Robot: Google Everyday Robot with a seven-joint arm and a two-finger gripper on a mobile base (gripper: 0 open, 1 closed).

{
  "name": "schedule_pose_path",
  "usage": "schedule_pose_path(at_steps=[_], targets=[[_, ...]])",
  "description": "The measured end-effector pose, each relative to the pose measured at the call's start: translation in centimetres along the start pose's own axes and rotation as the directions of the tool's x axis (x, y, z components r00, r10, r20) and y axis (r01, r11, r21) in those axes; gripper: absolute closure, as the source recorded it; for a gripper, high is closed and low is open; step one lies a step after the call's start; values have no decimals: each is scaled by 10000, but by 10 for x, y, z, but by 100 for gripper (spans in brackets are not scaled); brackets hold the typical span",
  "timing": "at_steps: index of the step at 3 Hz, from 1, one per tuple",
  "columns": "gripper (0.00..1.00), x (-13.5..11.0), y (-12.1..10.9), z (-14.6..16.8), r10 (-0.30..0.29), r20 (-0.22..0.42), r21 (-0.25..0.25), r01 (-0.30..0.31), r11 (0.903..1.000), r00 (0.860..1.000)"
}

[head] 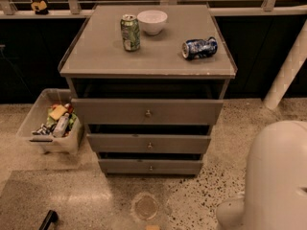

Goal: Open bottom drawer

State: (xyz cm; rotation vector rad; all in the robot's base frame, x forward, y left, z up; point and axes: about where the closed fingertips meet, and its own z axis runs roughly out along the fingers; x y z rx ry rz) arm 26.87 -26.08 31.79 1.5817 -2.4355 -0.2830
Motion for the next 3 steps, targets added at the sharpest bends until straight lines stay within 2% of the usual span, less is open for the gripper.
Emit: schedule_pose_path(at_steps=[1,2,3], targets=[[0,-18,-39,59,1020,1454,506,-1104,9926,9841],[0,-54,-50,118,2117,3374,-123,-2206,9753,9172],[0,-110,-27,159,3084,4866,-1923,-2441,9505,8174]])
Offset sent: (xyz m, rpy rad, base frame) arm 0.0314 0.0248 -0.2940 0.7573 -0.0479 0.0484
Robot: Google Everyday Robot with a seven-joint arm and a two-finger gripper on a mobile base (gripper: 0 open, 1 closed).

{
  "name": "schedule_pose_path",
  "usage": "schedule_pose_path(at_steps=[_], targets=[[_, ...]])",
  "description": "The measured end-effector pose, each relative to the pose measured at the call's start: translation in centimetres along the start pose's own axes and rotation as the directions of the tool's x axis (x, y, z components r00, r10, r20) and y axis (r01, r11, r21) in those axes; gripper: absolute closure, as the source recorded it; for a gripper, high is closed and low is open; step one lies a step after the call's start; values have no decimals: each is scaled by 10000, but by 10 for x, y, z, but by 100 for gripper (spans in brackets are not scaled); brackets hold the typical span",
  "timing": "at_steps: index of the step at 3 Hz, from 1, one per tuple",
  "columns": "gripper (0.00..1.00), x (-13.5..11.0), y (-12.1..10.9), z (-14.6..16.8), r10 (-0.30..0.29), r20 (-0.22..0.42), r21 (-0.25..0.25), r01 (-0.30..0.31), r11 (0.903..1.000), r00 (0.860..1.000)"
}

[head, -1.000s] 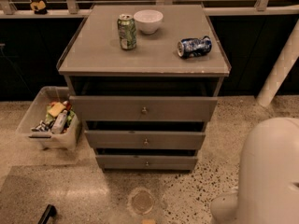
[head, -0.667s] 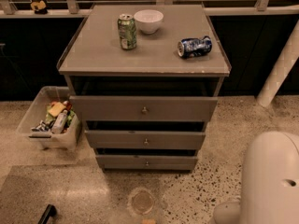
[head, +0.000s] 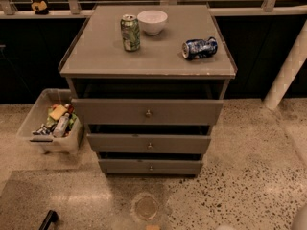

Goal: Open bottom drawer

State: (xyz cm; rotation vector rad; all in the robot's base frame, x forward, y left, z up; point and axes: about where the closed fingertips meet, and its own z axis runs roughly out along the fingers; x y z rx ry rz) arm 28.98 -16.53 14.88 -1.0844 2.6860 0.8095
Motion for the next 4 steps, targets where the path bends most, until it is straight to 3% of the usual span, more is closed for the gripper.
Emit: schedule_pose_path(at_steps=[1,2,3,4], targets=[[0,-11,10,22,88,850,-640,-34,9979,9963],[0,-9,9,21,12,783,-585,34,9983,9969],[0,-23,4,22,-422,906,-493,468,9977,9950],[0,-79,6,11,-2194,1272,-63,2220,9750,9673]])
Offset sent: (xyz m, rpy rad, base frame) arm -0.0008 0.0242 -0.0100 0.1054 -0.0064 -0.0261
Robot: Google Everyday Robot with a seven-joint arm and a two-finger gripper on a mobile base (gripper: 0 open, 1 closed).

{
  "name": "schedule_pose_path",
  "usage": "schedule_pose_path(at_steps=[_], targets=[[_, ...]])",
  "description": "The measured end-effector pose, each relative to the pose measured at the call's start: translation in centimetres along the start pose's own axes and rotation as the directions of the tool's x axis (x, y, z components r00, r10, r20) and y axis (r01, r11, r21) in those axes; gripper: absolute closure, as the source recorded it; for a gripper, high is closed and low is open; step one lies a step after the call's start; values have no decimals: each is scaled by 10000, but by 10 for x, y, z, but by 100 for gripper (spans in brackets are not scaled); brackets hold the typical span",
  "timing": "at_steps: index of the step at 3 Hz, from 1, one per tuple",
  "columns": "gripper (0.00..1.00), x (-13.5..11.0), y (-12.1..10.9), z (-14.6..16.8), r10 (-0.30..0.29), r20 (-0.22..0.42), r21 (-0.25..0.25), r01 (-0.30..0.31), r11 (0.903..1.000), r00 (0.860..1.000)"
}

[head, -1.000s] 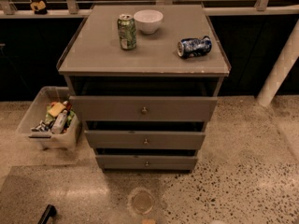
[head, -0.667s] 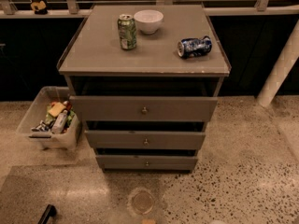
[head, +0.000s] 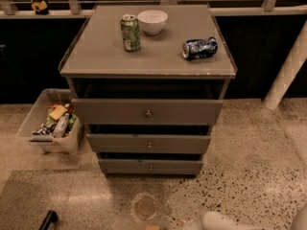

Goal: Open bottom drawer

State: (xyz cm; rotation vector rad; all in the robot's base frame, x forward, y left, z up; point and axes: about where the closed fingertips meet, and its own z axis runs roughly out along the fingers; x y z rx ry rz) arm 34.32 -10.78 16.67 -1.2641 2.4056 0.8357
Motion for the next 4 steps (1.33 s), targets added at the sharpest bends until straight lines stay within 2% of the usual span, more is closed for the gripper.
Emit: schedule_pose_path(at_steps=[1,2,3,4], targets=[[0,-79,-1,-21,-2132,414,806,2095,9745,9761],[0,-79,-1,-20,-2129,414,802,2092,9746,9762],[0,-78,-33,-11,-2333,-15,1349,2314,9635,9724],[0,-102,-93,-19,-2983,-417,2675,2983,9162,9536]])
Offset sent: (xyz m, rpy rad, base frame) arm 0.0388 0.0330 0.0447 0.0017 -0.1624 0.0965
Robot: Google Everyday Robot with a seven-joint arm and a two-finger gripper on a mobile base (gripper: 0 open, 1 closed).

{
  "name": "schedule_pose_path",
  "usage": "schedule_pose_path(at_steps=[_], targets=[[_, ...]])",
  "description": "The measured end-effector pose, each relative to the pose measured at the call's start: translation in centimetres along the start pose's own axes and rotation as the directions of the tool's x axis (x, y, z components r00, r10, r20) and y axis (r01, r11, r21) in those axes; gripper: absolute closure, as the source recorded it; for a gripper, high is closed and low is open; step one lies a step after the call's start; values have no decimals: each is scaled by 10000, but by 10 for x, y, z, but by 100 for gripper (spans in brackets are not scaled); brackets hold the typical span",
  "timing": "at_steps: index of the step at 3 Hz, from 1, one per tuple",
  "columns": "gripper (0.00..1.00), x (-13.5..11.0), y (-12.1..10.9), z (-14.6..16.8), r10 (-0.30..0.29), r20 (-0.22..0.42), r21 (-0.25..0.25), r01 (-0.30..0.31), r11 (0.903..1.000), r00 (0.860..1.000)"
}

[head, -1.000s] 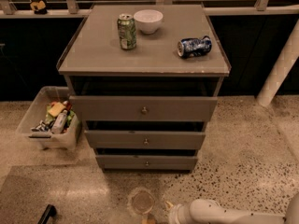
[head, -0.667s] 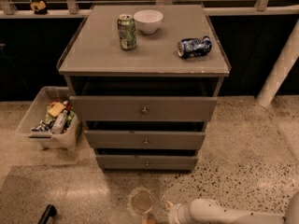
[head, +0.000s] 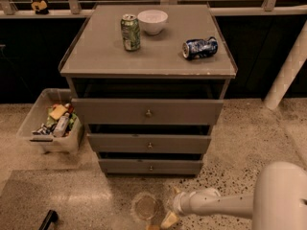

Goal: Open bottom drawer

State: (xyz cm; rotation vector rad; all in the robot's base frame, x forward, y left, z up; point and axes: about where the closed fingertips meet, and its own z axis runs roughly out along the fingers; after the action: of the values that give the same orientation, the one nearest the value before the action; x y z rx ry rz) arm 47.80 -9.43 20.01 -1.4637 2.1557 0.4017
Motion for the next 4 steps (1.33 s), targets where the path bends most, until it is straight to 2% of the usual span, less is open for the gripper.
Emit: schedule_pose_path(at_steps=[1,2,3,4], targets=[[0,-22,-72,-13,-777,410,1609,701,9845,9961],[0,-27,-79,-14,-826,614,1860,699,9801,9947],[0,-25,-83,-16,-915,514,1915,801,9782,9945],[0,-19,-110,-14,-1460,162,2202,1389,9655,9891]])
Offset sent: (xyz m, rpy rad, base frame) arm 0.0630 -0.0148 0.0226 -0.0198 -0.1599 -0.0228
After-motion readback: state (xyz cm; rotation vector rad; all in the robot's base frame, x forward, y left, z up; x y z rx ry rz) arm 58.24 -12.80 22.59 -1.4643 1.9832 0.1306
